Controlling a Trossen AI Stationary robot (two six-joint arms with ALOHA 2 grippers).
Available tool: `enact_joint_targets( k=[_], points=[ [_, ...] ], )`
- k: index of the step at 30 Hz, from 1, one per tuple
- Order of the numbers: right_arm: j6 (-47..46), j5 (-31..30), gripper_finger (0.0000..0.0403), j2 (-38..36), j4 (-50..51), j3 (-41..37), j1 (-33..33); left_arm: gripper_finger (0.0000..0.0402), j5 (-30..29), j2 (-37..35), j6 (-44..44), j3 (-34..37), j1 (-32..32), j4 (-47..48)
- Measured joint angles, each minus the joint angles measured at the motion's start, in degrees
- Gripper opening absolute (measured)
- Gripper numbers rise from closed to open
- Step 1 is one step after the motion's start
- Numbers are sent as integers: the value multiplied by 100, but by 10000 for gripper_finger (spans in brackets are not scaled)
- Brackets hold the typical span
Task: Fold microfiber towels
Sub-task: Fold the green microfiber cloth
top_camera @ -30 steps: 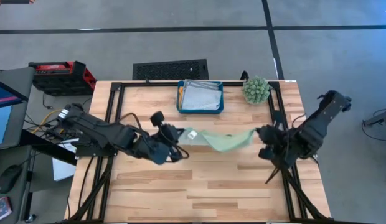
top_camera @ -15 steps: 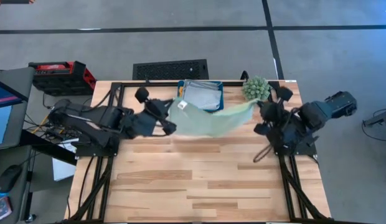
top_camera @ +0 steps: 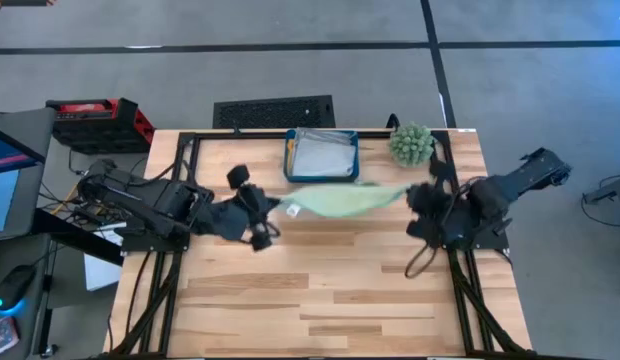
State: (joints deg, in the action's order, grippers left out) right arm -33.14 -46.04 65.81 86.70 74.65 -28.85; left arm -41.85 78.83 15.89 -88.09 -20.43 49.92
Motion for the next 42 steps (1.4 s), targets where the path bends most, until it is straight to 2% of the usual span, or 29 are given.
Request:
enact_joint_targets(
  k=[4,9,14,21,27,35,42],
  points=[
    [-590,411,8,44,-160,-518,-542,0,220,-2,1066,193,-372,491],
    [-1177,1131,8,104,-835,-1219,-1160,0,672,0,2245,928,-758,435],
    [-1337,1755,8,107,-2062,-1793,-1682,0,1079,9,3018,1798,-1139,-423],
    [-1851,1892,8,237,-2888,-2252,-2219,0,1218,9,3756,2881,-1616,-1905],
    [-2090,1965,8,578,-3510,-2561,-2415,0,1227,9,4032,3456,-1860,-2483],
    [-2304,2377,8,1204,-4086,-2730,-2323,0,1514,57,4227,4068,-1892,-3462],
    [-2277,2369,8,1502,-4044,-2730,-2169,0,1517,230,4236,4146,-1867,-3386]
  ],
)
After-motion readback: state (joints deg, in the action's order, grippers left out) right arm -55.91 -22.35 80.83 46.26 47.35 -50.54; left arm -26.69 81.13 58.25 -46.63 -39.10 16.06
